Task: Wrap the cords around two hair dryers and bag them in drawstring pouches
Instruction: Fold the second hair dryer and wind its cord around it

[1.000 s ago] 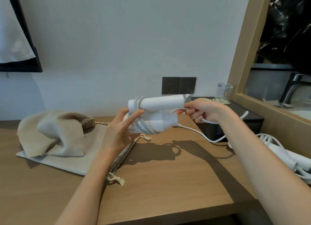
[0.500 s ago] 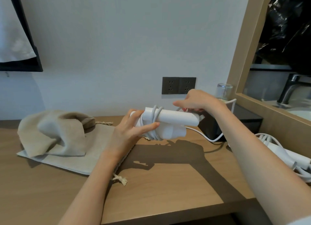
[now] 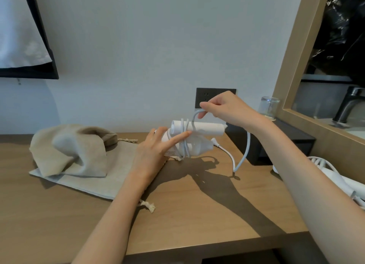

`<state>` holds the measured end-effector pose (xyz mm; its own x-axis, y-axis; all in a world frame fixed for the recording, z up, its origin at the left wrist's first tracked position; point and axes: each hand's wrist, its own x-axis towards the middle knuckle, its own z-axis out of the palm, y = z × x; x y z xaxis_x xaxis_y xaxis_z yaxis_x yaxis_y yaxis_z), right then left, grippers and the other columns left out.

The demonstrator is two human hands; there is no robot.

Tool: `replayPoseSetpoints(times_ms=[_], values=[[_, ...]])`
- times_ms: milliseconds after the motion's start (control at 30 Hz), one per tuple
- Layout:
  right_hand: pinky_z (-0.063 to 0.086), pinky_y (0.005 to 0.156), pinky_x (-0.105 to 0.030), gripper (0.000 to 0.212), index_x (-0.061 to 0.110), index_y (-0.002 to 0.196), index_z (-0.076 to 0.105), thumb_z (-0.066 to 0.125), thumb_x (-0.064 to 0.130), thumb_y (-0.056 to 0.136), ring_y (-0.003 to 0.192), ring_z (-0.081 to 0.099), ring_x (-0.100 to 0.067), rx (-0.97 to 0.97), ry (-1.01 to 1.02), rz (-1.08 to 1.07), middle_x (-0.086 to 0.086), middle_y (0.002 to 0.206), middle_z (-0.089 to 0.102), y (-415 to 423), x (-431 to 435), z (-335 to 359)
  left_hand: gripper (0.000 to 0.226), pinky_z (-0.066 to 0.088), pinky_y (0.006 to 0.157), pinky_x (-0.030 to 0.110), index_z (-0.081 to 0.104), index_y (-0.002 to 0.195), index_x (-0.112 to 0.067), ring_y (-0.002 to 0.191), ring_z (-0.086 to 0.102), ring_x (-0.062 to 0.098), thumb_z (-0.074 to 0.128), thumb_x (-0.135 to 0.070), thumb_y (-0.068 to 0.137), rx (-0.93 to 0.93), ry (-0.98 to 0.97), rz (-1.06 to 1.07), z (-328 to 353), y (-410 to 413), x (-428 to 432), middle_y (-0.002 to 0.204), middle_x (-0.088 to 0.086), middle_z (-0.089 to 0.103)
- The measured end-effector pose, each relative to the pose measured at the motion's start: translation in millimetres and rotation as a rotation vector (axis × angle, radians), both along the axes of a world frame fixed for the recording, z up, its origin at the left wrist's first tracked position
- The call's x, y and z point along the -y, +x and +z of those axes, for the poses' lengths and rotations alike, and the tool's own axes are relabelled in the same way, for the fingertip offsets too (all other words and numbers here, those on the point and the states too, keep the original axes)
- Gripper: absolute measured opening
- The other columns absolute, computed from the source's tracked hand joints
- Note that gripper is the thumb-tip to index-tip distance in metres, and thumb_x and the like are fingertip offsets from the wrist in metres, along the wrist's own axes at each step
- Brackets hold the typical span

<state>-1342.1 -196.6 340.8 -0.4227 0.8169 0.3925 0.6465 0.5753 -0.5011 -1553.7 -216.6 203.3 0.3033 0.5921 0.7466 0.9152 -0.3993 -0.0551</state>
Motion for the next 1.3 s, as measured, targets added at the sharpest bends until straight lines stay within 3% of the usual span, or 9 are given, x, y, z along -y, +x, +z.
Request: replayPoseSetpoints(times_ms=[300, 433, 533, 600, 700, 800, 900, 1067, 1300], values=[[0.027, 0.052, -0.018, 0.034, 0.028, 0.09, 0.074, 0.041, 0.03, 0.099, 0.061, 0.028, -0.023, -0.021, -0.009, 0.08, -0.01, 0.066, 0.031, -4, 5, -9, 0.112, 0.038, 0.037, 0.031, 0.011, 0.142, -0.057, 0.067, 0.051, 0.025, 0.079, -0.008, 0.067, 0.042, -0.076, 0.113, 8, 3, 7, 0.091, 0.004, 0.046], [0.03, 0.059, -0.024, 0.034, 0.022, 0.097, 0.074, 0.041, 0.028, 0.1, 0.061, 0.04, -0.011, -0.055, -0.017, 0.065, -0.013, 0.067, 0.035, -9, 4, -11, 0.116, 0.041, 0.038, 0.032, 0.003, 0.145, -0.051, 0.071, 0.054, 0.025, 0.079, -0.012, 0.066, 0.046, -0.11, 0.105, 6, 4, 6, 0.092, 0.004, 0.05], [0.041, 0.07, -0.035, 0.037, 0.011, 0.096, 0.074, 0.041, 0.028, 0.1, 0.09, 0.054, -0.04, -0.085, -0.023, 0.052, -0.033, 0.088, 0.053, -15, 1, -14, 0.115, 0.041, 0.039, 0.032, 0.002, 0.147, -0.046, 0.072, 0.053, 0.022, 0.077, -0.013, 0.067, 0.073, -0.117, 0.098, 7, 6, 7, 0.093, -0.001, 0.051], [0.045, 0.081, -0.041, 0.036, 0.016, 0.095, 0.075, 0.041, 0.028, 0.1, 0.101, 0.052, -0.042, -0.121, -0.02, 0.039, -0.035, 0.108, 0.056, -16, 1, -14, 0.114, 0.044, 0.042, 0.036, 0.002, 0.148, -0.046, 0.073, 0.052, 0.02, 0.079, -0.019, 0.068, 0.093, -0.131, 0.1, 5, 9, 7, 0.094, -0.004, 0.049], [0.038, 0.066, -0.027, 0.036, 0.023, 0.088, 0.075, 0.042, 0.027, 0.1, 0.078, 0.047, -0.032, -0.143, 0.01, 0.072, -0.034, 0.086, 0.054, -15, 3, -13, 0.115, 0.047, 0.046, 0.038, 0.003, 0.148, -0.048, 0.075, 0.052, 0.019, 0.08, -0.018, 0.067, 0.121, -0.142, 0.122, 3, 10, 6, 0.095, -0.005, 0.047], [0.027, 0.061, -0.03, 0.04, 0.014, 0.069, 0.067, 0.043, 0.026, 0.1, 0.062, 0.029, -0.027, -0.114, 0.036, 0.108, -0.017, 0.064, 0.032, -15, 6, -20, 0.113, 0.045, 0.045, 0.037, 0.003, 0.148, -0.048, 0.074, 0.05, 0.02, 0.077, -0.016, 0.069, 0.133, -0.133, 0.195, 4, 10, 5, 0.093, -0.002, 0.045], [0.024, 0.059, -0.032, 0.042, -0.009, 0.096, 0.06, 0.041, 0.028, 0.1, 0.061, 0.032, -0.021, 0.053, 0.064, 0.111, -0.021, 0.066, 0.037, -17, 5, -29, 0.111, 0.037, 0.043, 0.033, 0.003, 0.147, -0.048, 0.071, 0.048, 0.021, 0.072, -0.009, 0.069, 0.12, -0.13, 0.236, 4, 9, 7, 0.091, 0.0, 0.043], [0.04, 0.063, -0.035, 0.031, 0.023, 0.12, 0.059, 0.034, 0.029, 0.103, 0.077, 0.054, -0.023, 0.276, 0.189, 0.088, -0.003, 0.081, 0.063, -14, 15, -48, 0.105, 0.018, 0.041, 0.026, 0.01, 0.148, -0.047, 0.055, 0.041, 0.02, 0.075, -0.021, 0.07, 0.218, -0.081, 0.275, 3, 9, 6, 0.085, 0.0, 0.04], [0.049, 0.069, -0.038, 0.052, 0.04, 0.15, 0.008, 0.029, 0.029, 0.104, 0.085, 0.059, -0.024, 0.453, 0.342, 0.012, 0.004, 0.093, 0.056, -15, 25, -67, 0.105, 0.032, 0.051, 0.027, -0.003, 0.143, -0.053, 0.057, 0.039, 0.018, 0.073, -0.048, 0.071, 0.418, -0.138, 0.197, 8, 12, 8, 0.09, 0.001, 0.037]])
